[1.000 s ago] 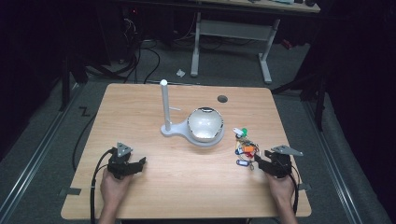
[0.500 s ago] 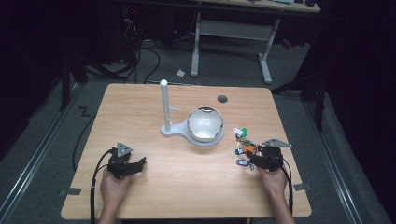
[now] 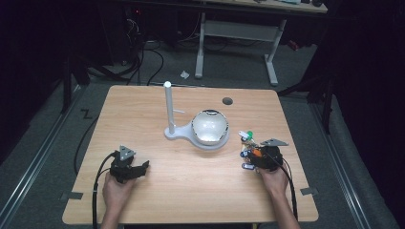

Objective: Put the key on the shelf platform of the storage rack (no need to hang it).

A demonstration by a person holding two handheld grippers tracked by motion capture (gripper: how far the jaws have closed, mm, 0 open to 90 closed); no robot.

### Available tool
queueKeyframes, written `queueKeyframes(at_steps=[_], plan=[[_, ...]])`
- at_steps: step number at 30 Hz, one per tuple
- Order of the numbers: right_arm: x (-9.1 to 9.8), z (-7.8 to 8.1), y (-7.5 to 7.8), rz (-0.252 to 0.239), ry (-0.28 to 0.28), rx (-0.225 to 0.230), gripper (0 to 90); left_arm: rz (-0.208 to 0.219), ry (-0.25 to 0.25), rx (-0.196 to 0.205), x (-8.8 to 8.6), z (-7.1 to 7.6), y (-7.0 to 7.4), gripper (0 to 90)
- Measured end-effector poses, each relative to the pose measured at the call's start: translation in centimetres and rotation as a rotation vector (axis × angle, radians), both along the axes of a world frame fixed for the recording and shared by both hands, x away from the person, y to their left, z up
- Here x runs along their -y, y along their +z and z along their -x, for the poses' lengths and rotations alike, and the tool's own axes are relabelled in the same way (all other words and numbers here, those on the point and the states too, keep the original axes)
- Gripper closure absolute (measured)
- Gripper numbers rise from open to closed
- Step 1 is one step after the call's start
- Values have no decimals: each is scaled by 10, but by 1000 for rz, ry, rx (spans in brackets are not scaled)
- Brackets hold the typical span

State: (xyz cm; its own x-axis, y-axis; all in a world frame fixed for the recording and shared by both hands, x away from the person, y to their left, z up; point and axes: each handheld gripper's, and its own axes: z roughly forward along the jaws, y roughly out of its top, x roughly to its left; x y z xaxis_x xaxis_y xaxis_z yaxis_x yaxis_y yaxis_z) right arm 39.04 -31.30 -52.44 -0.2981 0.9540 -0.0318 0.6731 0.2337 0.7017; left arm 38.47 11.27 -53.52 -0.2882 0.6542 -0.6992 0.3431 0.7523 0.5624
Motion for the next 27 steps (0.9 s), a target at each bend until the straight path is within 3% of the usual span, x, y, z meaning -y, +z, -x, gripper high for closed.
queueKeyframes(at_steps=[4,8,23,27], plan=[[-2,-1,-1,25,4,9,404,-2,-1,1,0,0,0,286],[0,-2,-1,35,7,25,514,-1,-1,0,0,0,0,286],[-1,0,0,71,27,31,557,-1,-1,0,0,0,0,286],[1,3,4,63,29,61,635,-1,-1,0,0,0,0,286]])
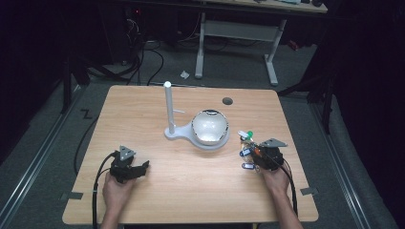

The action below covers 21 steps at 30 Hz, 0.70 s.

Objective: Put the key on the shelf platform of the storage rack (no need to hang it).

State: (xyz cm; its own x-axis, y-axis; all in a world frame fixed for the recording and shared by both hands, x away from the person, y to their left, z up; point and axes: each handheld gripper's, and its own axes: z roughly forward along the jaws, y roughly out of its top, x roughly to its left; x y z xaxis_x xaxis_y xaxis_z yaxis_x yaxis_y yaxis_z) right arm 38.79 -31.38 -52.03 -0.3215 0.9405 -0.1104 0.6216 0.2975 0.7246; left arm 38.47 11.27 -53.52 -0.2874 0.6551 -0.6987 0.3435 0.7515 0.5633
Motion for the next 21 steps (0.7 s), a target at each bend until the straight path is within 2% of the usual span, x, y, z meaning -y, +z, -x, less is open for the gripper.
queueKeyframes(at_steps=[10,11,12,13,15,21], plan=[[3,0,4,-8,1,14,701,0,0,0,0,0,0,286],[4,0,5,-8,0,16,722,-1,0,1,0,0,0,286],[4,1,7,-6,-7,32,849,0,0,0,0,0,0,286],[6,2,9,-10,-3,37,848,1,0,0,0,0,0,286],[9,1,9,-31,0,17,848,-1,-1,0,0,0,0,286],[9,-1,9,-29,-4,18,851,-1,-1,0,0,0,0,286]])
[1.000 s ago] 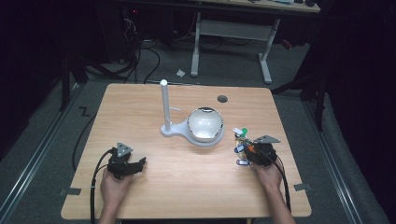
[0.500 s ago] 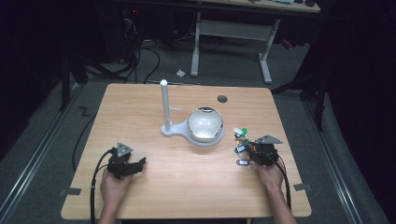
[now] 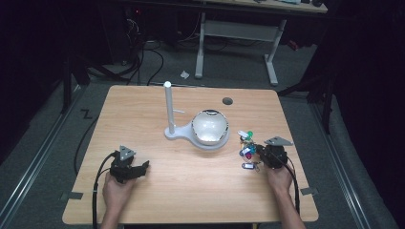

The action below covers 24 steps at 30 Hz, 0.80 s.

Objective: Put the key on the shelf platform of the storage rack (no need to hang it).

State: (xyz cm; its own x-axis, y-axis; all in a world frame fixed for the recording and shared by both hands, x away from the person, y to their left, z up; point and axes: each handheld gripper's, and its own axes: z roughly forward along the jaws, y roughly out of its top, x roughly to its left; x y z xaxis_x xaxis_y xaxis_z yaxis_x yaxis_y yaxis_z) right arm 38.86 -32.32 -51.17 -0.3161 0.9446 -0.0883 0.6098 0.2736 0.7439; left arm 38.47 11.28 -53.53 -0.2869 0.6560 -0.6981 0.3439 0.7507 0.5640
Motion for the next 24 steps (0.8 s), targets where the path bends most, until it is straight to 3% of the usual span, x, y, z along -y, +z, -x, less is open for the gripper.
queueKeyframes(at_steps=[7,24], plan=[[6,2,10,-20,1,17,853,0,0,0,0,0,0,286],[12,4,67,-40,72,66,853,1,0,0,0,0,0,286]])
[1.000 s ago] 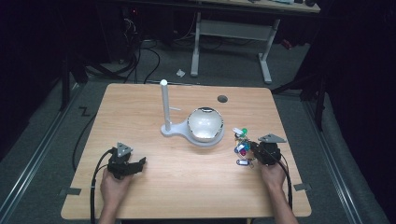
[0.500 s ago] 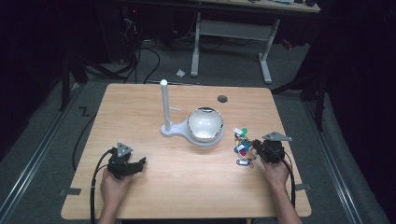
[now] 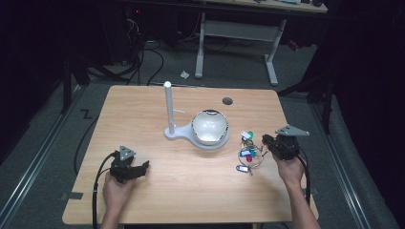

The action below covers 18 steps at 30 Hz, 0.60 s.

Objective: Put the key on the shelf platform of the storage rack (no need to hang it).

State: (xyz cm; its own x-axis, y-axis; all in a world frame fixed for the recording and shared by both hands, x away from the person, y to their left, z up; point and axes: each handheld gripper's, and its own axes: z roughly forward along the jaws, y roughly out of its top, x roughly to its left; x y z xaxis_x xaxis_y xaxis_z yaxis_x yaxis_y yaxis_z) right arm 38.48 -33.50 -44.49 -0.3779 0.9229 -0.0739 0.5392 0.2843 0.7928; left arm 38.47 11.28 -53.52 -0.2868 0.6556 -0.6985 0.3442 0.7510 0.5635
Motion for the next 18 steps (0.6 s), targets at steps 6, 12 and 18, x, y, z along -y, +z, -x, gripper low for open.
queueKeyframes(at_steps=[6,12,18], plan=[[-2,0,23,-1,38,17,853,0,1,0,0,0,0,286],[-9,2,49,8,89,42,853,0,0,0,0,0,0,286],[-19,8,74,24,137,79,853,1,1,0,0,0,0,286]])
